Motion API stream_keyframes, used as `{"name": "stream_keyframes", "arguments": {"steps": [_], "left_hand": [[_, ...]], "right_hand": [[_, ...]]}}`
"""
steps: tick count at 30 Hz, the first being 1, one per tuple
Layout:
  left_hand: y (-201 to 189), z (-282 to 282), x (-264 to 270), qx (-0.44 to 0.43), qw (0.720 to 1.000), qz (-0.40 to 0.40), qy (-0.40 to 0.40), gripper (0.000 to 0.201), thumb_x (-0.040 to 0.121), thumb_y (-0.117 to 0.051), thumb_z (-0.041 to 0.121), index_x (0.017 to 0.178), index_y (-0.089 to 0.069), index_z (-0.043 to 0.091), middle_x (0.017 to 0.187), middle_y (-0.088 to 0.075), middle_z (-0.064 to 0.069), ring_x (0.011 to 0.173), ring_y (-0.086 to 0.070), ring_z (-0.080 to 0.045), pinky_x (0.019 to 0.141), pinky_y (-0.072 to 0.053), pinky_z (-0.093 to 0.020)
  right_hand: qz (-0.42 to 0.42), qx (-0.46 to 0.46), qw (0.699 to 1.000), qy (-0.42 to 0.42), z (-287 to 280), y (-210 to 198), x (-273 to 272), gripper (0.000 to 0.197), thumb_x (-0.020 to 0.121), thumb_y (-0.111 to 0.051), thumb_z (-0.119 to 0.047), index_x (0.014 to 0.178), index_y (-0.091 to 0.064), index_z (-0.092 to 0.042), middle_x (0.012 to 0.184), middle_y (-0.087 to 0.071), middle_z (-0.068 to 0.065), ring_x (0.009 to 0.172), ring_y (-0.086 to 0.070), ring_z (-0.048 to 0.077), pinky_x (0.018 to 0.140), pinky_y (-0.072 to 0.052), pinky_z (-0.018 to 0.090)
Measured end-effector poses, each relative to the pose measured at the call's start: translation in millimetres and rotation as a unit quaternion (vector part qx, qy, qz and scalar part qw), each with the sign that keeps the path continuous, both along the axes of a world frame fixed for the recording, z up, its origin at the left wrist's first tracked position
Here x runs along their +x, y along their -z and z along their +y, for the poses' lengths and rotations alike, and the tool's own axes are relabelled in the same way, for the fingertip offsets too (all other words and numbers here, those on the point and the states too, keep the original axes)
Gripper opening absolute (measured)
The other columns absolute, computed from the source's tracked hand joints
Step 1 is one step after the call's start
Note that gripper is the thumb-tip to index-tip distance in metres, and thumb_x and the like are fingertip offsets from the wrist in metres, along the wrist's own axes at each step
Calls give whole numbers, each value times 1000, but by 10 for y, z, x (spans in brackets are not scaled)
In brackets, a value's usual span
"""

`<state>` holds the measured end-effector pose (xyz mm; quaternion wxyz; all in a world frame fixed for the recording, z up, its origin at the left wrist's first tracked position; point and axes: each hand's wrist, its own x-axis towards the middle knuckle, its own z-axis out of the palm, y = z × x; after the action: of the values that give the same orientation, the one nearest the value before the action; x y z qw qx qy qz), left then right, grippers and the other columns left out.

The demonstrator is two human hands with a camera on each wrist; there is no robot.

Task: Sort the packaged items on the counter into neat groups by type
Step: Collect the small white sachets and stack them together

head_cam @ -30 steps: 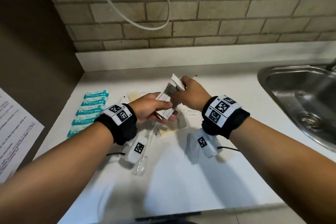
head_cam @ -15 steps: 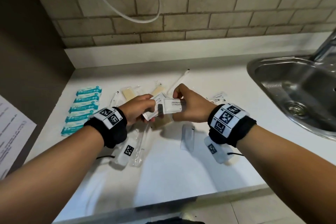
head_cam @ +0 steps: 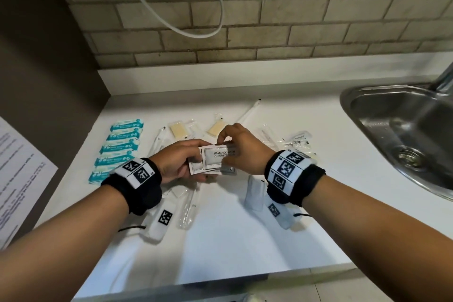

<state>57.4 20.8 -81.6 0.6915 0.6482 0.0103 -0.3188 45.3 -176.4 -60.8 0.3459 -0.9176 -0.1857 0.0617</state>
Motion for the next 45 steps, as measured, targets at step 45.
{"name": "stream_keyframes", "arguments": {"steps": [45], "left_hand": [[-466, 1331, -139, 14, 945, -164, -282, 32, 92, -63, 11, 117, -45, 20, 99, -72, -10, 63, -71, -22, 36, -45, -18]], "right_hand": [[25, -336, 929, -151, 1543, 244, 818, 50, 84, -70, -36, 126, -55, -14, 123, -54, 9, 115, -53, 29, 91, -45, 35]]}}
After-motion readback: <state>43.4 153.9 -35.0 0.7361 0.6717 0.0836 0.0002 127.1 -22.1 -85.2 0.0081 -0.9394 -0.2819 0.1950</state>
